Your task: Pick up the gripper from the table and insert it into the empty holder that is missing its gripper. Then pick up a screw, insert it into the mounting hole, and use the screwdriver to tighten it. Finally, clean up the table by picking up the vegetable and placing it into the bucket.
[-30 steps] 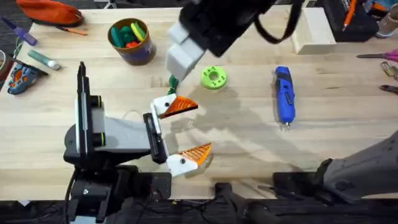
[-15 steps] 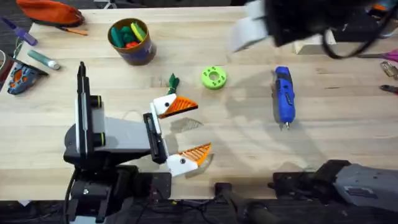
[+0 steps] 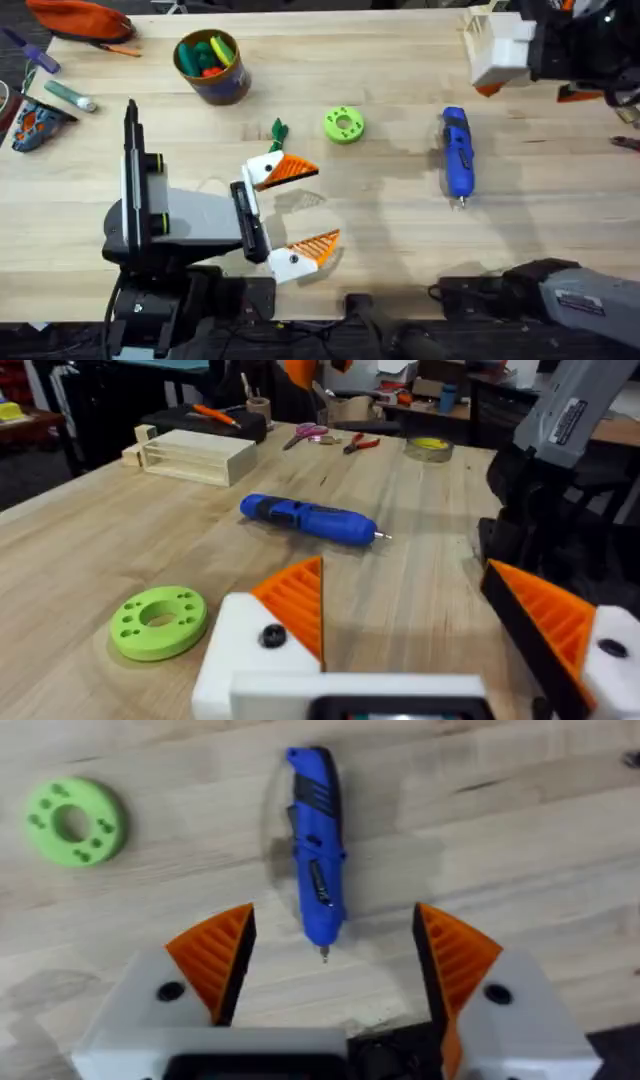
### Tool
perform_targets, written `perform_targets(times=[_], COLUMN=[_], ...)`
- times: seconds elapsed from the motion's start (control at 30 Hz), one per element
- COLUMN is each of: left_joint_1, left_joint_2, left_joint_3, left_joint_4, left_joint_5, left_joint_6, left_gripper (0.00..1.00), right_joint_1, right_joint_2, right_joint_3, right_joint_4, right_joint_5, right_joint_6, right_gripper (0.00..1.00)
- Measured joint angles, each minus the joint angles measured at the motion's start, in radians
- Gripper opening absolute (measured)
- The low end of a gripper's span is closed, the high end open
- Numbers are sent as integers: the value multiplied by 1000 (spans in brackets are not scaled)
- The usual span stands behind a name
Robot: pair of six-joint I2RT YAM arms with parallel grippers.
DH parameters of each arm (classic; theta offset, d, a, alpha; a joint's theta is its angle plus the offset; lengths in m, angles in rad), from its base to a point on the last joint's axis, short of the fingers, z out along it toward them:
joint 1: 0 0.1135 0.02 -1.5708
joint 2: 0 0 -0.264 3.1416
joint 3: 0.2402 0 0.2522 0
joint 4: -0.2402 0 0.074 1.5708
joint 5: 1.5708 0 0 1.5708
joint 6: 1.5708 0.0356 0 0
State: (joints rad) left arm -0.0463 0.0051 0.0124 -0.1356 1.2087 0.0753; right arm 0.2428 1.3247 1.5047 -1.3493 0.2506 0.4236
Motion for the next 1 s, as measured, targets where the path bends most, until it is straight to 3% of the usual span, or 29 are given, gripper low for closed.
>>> perform_targets(times=[0.3,1.0], left_joint_1=[0,0], left_joint_2=[0,0], left_joint_3=[0,0], left_joint_4=[0,0], left_joint_5=[0,0], left_joint_6=[0,0], left_gripper=[985,987], right_joint_1=[-37,-37], right_joint_2=[75,85], right_joint_3=[-5,-6], right_joint_4=[-5,-5], right_joint_5=[18,19], right_joint_6=[3,3], right_gripper=[943,949])
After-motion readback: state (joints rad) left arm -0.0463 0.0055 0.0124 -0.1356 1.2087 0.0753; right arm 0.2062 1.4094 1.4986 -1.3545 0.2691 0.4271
